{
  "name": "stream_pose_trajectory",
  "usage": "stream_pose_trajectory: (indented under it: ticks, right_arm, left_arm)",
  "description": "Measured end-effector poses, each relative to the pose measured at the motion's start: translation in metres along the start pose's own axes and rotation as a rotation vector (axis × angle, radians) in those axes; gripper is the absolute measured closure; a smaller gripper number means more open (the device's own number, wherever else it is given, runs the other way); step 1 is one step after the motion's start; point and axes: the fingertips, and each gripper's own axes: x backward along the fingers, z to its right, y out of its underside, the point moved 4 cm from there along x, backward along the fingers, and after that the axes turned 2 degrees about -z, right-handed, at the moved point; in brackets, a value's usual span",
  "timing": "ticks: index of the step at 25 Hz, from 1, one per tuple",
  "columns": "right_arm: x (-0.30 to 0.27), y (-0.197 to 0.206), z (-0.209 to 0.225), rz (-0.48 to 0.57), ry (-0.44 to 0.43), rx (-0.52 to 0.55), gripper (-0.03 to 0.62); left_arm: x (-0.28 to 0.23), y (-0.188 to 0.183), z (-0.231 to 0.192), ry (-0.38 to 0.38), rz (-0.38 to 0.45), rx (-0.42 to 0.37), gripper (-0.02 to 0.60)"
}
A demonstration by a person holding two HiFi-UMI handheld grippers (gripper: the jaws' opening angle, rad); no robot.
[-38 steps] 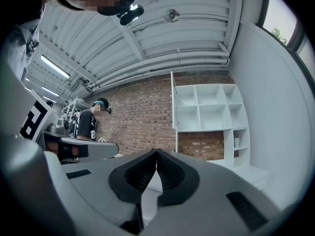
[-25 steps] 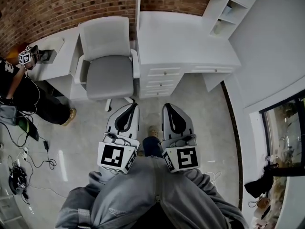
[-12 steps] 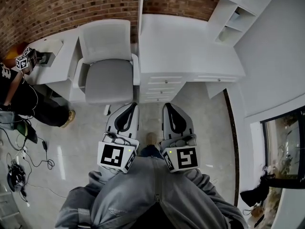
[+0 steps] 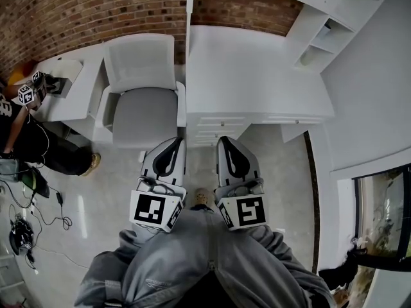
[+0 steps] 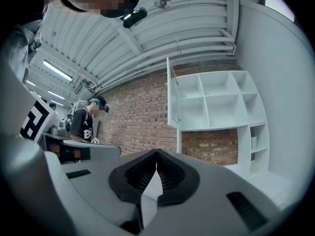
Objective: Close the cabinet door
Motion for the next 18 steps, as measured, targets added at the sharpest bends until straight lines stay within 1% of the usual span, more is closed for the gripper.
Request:
stream_pose_trajectory:
  ticks: [9, 18]
  right_arm:
    - [-0.034, 0.003, 0.046, 0.012, -0.067, 0.002, 0.568]
    - [-0.059, 0.006, 0.070, 0.034, -0.140, -0.012, 0.568]
  left_arm:
    - [-0.052, -0.003, 0.004, -0.051, 0.003, -0.007, 0.579]
    - [-0.077, -0.005, 0.003, -0.123, 0.005, -0.014, 0.579]
